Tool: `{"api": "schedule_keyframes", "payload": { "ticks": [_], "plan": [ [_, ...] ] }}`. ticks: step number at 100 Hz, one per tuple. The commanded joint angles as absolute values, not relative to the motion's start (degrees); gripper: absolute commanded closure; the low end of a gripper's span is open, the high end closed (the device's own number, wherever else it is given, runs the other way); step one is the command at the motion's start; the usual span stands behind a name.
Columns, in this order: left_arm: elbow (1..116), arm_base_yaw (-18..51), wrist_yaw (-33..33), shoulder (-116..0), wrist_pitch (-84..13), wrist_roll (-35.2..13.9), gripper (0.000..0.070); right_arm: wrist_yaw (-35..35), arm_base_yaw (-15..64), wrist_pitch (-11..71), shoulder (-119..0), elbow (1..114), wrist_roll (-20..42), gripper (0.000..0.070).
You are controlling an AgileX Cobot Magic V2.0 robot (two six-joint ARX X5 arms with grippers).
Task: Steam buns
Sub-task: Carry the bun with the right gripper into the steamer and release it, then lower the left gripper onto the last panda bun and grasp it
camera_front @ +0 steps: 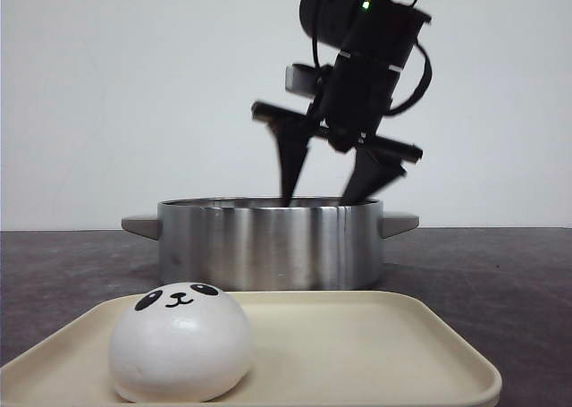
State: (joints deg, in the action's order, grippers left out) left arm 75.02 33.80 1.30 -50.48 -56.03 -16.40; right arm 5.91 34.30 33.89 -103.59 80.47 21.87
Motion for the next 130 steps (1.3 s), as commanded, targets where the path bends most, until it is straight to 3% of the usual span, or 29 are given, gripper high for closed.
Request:
{"api": "schedule_keyframes", "payload": {
  "ticks": [1,29,54,87,130],
  "plan": [
    [74.0,34.7,0.4,-50.9,-56.8,-18.6,0.0120,6.0,34.6,33.6,-100.0,83.8,19.9,0.0684],
    [58.3,39.9,-7.5,-51.3,-51.9,-25.5,0.0120,5.7,37.8,31.6,-80.8,87.2,19.5,0.0688],
    [47.1,46.6,-7.8,-56.9,-43.7,-30.5,0.0119,1.1,40.0,29.7,-68.4,87.2,19.5,0.0689],
    [46.9,52.9,-7.7,-72.2,-34.5,-31.7,0.0118,1.1,40.0,31.1,-65.8,87.2,20.2,0.0689],
    [46.9,53.1,-5.9,-83.5,-30.1,-32.6,0.0117,1.5,40.0,32.8,-65.8,87.2,20.8,0.0689]
  ]
}}
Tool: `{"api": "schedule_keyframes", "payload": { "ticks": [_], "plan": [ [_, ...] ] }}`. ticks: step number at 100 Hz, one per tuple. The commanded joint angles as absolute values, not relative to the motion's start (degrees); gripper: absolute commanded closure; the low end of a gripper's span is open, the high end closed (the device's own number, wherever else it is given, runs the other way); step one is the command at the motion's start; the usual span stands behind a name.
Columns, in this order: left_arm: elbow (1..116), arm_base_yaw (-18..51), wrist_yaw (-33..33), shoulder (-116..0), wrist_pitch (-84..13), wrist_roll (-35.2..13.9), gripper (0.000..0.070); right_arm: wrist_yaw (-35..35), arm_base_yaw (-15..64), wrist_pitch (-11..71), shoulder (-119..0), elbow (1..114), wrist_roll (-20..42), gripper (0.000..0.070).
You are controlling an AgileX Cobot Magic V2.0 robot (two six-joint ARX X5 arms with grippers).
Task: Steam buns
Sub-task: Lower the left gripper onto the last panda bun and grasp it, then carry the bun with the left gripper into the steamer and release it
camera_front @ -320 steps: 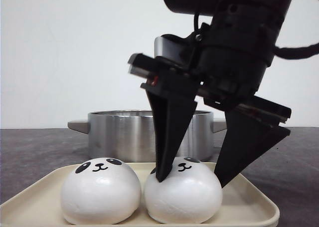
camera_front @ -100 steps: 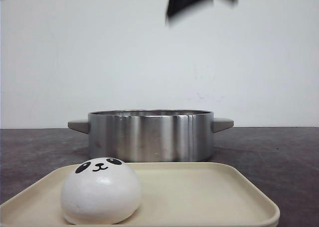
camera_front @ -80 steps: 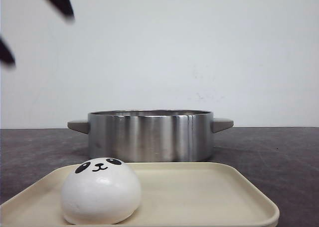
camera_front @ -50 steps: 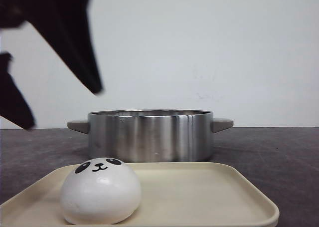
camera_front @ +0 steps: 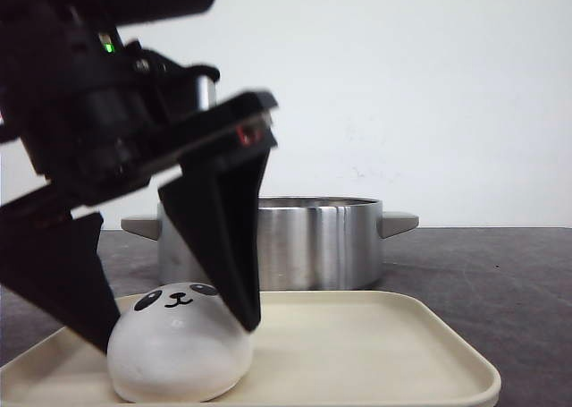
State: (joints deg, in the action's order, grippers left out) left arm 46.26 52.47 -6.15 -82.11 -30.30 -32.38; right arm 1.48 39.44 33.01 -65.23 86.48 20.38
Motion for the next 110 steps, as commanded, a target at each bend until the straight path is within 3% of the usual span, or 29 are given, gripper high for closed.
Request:
{"api": "schedule_keyframes", "payload": {
  "ticks": [1,7,14,20,26,53,65,81,110],
  "plan": [
    [46.9,53.1,-5.9,-83.6,-30.1,-32.6,0.0117,1.5,40.0,32.8,-65.8,87.2,20.8,0.0689],
    [46.9,53.1,-5.9,-84.3,-30.2,-32.6,0.0139,1.5,40.0,32.8,-65.8,87.2,20.8,0.0689],
    [46.9,53.1,-5.7,-84.7,-30.4,-32.6,0.0257,1.5,40.0,32.8,-65.8,87.2,20.8,0.0689],
    [46.9,53.1,-5.5,-84.7,-30.4,-32.5,0.0440,1.5,40.0,32.9,-65.8,87.2,20.8,0.0689],
    [46.9,53.3,-5.0,-84.7,-30.2,-32.2,0.0695,1.5,40.0,32.9,-65.8,87.2,20.7,0.0689],
    [49.2,53.5,-4.2,-79.0,-29.5,-31.5,0.0692,1.5,40.0,34.5,-65.8,87.2,20.5,0.0689],
    [52.8,53.5,-0.3,-73.0,-26.7,-29.2,0.0691,1.5,40.0,34.8,-65.8,87.2,20.5,0.0689],
    [58.1,50.9,9.2,-70.1,-21.9,-22.1,0.0691,1.5,40.0,34.8,-65.8,87.2,20.5,0.0689],
    [63.2,39.7,8.9,-80.5,-15.2,-12.8,0.0692,1.5,40.0,34.7,-65.9,87.1,19.9,0.0689]
  ]
}}
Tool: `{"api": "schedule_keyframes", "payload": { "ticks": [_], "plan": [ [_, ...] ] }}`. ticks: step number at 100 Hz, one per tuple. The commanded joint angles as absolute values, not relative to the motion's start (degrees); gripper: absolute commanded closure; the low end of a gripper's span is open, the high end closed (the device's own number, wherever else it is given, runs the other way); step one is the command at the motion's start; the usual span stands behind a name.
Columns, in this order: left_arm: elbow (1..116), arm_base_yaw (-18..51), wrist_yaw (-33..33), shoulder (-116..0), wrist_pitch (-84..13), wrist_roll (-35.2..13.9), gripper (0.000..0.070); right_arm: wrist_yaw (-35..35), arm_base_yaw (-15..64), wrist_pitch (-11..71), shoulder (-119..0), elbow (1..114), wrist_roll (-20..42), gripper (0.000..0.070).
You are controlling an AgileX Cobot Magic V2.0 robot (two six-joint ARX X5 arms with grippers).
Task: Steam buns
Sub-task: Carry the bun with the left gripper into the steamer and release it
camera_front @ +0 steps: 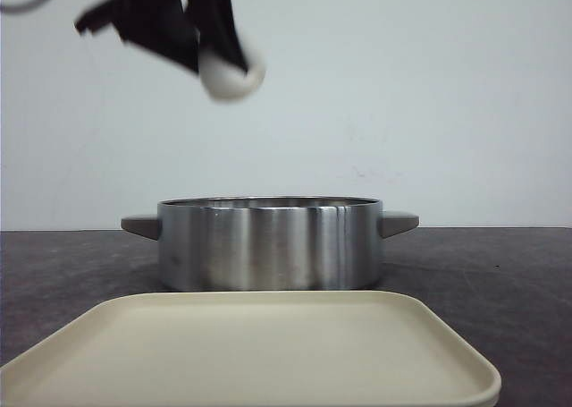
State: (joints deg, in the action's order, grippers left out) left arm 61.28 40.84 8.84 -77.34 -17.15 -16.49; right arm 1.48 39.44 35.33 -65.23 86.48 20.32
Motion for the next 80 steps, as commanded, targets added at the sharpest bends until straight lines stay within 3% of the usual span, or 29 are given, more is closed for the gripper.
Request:
{"api": "schedule_keyframes", "payload": {
  "ticks": [1,23,28,33,44,49,75,80],
  "plan": [
    [63.3,39.4,8.8,-81.1,-15.0,-12.7,0.0692,1.5,40.0,34.8,-65.9,87.1,19.9,0.0689],
    [64.2,35.3,4.7,-91.4,-10.9,-12.7,0.0689,1.4,40.0,34.8,-65.9,87.1,18.4,0.0689],
    [64.2,34.9,4.1,-92.9,-10.7,-13.0,0.0651,1.4,40.0,34.8,-65.9,87.1,18.3,0.0689],
    [64.2,34.7,3.8,-94.1,-10.8,-13.1,0.0542,1.4,40.0,34.9,-65.9,87.1,18.2,0.0689],
    [64.2,34.6,3.9,-94.9,-11.4,-13.1,0.0179,1.4,40.0,35.1,-65.9,87.1,17.5,0.0689],
    [64.2,34.6,3.9,-94.9,-11.0,-13.1,0.0093,1.4,40.0,35.4,-65.9,87.1,17.4,0.0688],
    [68.0,34.6,3.4,-92.6,-18.7,-13.1,0.0093,0.9,40.0,38.1,-66.0,86.7,16.1,0.0689],
    [69.7,34.6,3.4,-91.5,-22.1,-13.3,0.0128,0.0,40.0,38.1,-66.0,86.2,15.3,0.0689]
  ]
}}
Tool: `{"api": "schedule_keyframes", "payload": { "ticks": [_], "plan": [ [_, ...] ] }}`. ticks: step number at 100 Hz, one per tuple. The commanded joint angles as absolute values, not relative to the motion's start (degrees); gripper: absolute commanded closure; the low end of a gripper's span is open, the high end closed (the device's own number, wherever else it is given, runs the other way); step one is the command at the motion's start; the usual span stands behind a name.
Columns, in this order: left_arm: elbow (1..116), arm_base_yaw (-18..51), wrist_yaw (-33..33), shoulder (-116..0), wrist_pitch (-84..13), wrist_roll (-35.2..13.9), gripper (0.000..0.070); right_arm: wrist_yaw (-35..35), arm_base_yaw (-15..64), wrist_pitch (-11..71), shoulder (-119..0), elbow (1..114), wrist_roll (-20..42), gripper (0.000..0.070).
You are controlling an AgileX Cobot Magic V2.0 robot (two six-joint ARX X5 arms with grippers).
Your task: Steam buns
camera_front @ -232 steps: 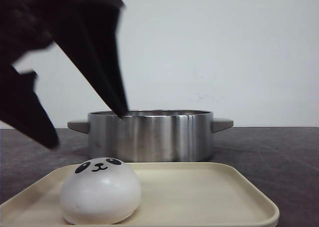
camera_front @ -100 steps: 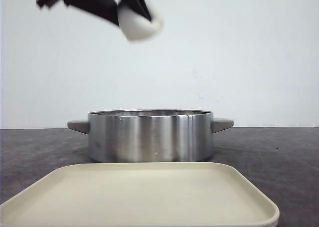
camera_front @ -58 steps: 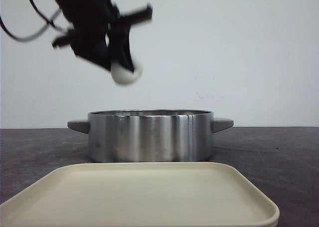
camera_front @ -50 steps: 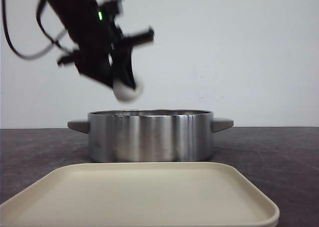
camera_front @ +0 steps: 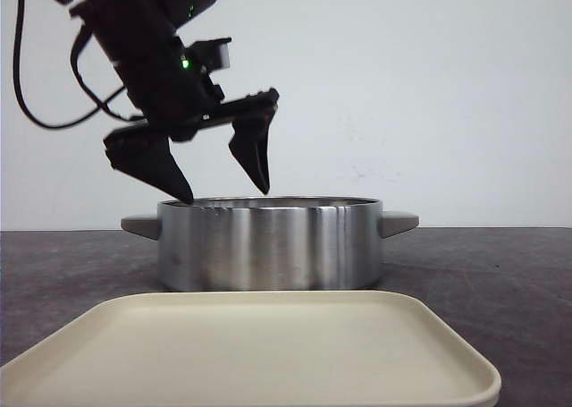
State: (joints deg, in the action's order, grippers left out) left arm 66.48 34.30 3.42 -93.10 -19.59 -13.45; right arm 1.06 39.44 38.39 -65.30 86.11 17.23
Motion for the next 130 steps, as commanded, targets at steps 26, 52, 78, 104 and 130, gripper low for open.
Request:
{"api": "schedule_keyframes", "payload": {
  "ticks": [26,52,78,104,130],
  "plan": [
    [68.3,34.5,9.5,-72.3,-27.1,-14.6,0.0658,-3.5,40.2,31.0,-64.3,75.5,12.6,0.0688],
    [58.8,32.4,15.5,-47.9,-32.5,-15.6,0.0700,-7.2,44.0,6.2,-57.6,52.8,12.2,0.0688],
    [54.3,31.8,20.6,-34.5,-36.4,-17.4,0.0700,-10.9,45.4,-2.3,-56.8,46.2,12.6,0.0688],
    [54.4,31.8,20.6,-30.8,-36.4,-17.4,0.0700,-10.6,45.4,-8.2,-56.8,46.2,12.6,0.0688],
    [54.4,31.8,20.6,-29.5,-36.4,-17.4,0.0700,-10.6,45.4,-9.0,-56.8,46.2,12.6,0.0688]
  ]
}}
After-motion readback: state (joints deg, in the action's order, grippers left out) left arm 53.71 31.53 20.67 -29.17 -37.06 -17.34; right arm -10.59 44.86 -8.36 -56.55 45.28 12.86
